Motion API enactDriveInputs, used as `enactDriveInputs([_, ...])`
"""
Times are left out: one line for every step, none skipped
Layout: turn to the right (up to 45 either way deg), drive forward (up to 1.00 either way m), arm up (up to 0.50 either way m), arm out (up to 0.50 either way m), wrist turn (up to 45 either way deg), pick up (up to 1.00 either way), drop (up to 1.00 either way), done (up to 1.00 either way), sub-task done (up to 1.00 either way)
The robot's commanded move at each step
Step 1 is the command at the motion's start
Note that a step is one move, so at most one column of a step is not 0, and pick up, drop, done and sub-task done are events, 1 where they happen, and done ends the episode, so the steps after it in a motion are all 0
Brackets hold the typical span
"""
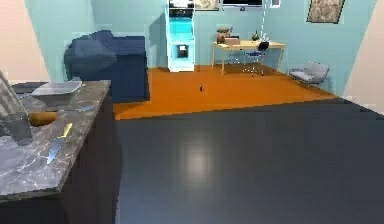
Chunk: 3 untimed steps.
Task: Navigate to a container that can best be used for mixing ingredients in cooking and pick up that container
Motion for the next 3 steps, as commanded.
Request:
enactDriveInputs([-15.0, 0.0, 0.0, 0.0, 0.0, 0.0, 0.0, 0.0, 0.0])
enactDriveInputs([0.0, 0.2, 0.0, 0.0, 0.0, 0.0, 0.0, 0.0, 0.0])
enactDriveInputs([-45.0, 0.0, 0.0, 0.0, 0.0, 0.0, 0.0, 0.0, 0.0])
